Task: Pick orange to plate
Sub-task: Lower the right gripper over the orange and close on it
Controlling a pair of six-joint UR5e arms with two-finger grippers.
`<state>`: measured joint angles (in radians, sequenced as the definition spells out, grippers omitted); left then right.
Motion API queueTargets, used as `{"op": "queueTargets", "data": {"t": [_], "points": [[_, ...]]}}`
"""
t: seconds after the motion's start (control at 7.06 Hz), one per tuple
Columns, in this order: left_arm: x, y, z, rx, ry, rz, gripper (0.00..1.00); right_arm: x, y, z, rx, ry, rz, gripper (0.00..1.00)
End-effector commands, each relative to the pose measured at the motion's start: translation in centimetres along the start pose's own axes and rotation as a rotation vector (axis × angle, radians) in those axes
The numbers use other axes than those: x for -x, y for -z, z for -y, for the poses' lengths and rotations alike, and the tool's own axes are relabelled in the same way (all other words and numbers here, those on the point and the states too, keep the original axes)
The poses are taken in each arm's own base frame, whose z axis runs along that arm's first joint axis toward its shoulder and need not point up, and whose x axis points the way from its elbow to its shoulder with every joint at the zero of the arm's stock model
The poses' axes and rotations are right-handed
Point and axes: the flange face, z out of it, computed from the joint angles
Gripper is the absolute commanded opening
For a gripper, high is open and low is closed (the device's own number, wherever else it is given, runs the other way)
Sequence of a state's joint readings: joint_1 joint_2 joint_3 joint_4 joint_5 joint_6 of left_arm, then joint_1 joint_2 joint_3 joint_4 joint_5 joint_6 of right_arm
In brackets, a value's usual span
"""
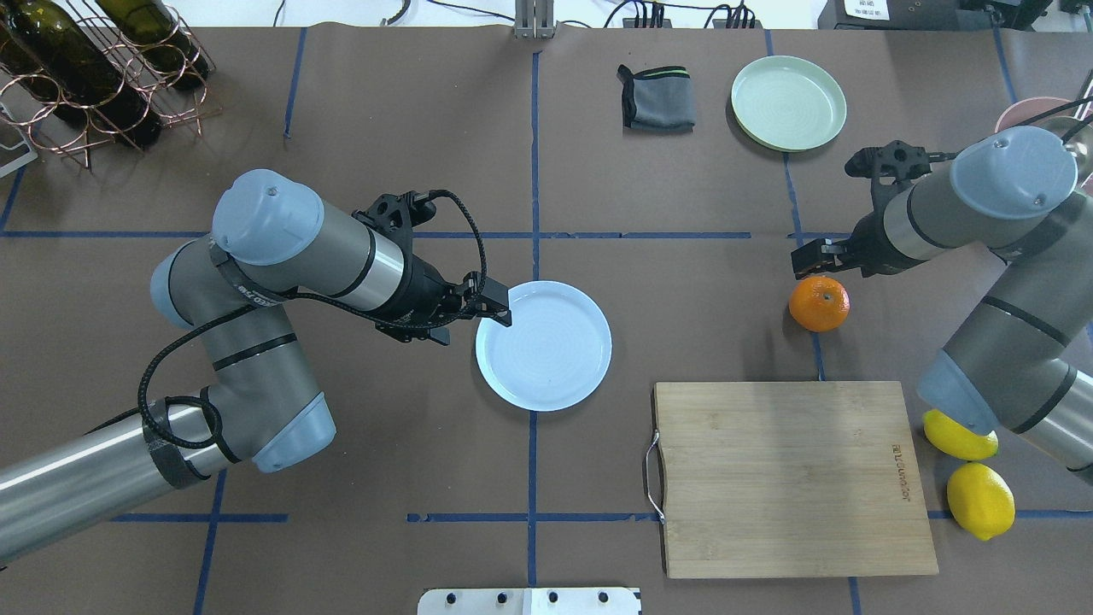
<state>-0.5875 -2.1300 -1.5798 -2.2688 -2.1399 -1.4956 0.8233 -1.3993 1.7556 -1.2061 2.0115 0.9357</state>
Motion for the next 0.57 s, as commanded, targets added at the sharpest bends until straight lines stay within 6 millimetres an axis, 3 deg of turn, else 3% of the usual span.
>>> {"op": "queueTargets", "data": {"t": [0.0, 0.42], "points": [[0.3, 0.0, 0.0, 0.0, 0.001, 0.002, 0.99, 1.0, -1.4, -0.8, 0.02, 0.016, -0.006, 1.0], [0.6, 0.0, 0.0, 0.0, 0.004, 0.007, 0.99, 0.8, -2.8, -1.2, 0.042, 0.018, -0.02, 1.0]]}}
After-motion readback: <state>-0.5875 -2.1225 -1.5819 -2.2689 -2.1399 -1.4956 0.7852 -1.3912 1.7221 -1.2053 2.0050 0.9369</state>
